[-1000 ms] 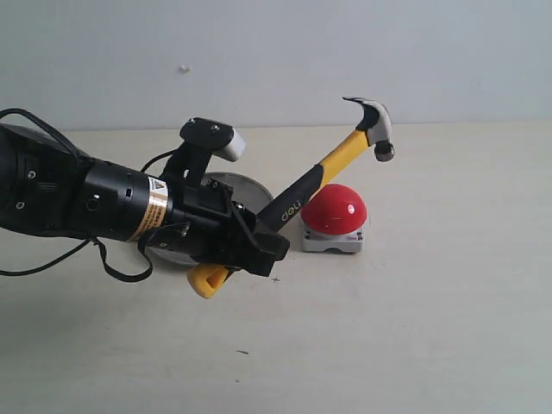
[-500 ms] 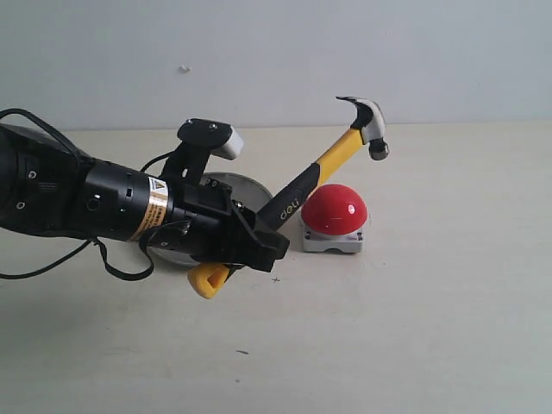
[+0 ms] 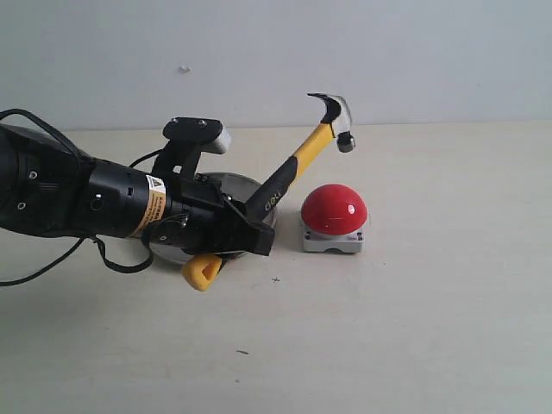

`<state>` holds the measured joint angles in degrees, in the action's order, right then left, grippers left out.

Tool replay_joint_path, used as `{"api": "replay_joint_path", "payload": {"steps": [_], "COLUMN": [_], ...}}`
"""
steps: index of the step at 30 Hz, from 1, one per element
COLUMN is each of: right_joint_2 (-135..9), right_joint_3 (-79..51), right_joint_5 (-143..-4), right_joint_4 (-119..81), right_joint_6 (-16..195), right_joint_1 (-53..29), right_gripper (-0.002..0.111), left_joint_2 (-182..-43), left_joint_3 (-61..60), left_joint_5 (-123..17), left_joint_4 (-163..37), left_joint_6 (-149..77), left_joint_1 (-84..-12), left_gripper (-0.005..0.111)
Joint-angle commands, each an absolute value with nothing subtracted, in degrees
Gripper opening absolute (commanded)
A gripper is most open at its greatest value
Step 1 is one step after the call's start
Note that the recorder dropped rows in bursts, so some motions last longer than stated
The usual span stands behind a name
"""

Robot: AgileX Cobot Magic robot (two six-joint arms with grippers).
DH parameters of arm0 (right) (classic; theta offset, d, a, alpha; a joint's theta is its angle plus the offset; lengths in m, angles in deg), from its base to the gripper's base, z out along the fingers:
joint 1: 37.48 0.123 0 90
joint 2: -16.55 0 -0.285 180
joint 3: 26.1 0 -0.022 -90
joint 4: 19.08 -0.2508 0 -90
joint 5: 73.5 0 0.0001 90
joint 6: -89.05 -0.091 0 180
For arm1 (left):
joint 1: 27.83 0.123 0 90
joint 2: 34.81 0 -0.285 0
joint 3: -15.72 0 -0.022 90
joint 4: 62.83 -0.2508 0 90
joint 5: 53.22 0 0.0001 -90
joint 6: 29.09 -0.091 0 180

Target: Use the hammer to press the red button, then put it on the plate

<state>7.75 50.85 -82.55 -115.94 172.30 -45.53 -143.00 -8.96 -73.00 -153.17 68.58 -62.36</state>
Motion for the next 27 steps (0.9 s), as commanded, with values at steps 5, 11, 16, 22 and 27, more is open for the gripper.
{"api": "replay_joint_path", "payload": {"steps": [5,11,16,22,27], "right_joint_2": [8.0,8.0,8.0,8.0,8.0], "right_joint_3": [51.1,51.1,51.1,51.1,51.1], "right_joint_5": [-83.1,-83.1,-83.1,-83.1,-83.1], "right_joint_4": [-115.6,-115.6,-115.6,-115.6,-115.6], "right_joint_6": [172.3,172.3,172.3,172.3,172.3], "right_joint_1": [-45.5,-45.5,-45.5,-45.5,-45.5], "right_gripper": [0.0,0.0,0.0,0.0,0.0], "left_joint_2": [-140.1,-135.4,-133.9,-134.0,-134.7], "left_joint_3": [-8.5,-8.5,-8.6,-8.6,-8.6], "left_joint_5": [-71.9,-68.1,-67.7,-62.9,-55.8], "left_joint_4": [-152.1,-162.8,-162.8,-162.8,-162.8], "left_joint_6": [73.5,87.8,86.5,80.7,73.7], "left_joint_1": [-62.5,-64.2,-67.2,-68.3,-68.3], "left_gripper": [0.0,0.0,0.0,0.0,0.0]}}
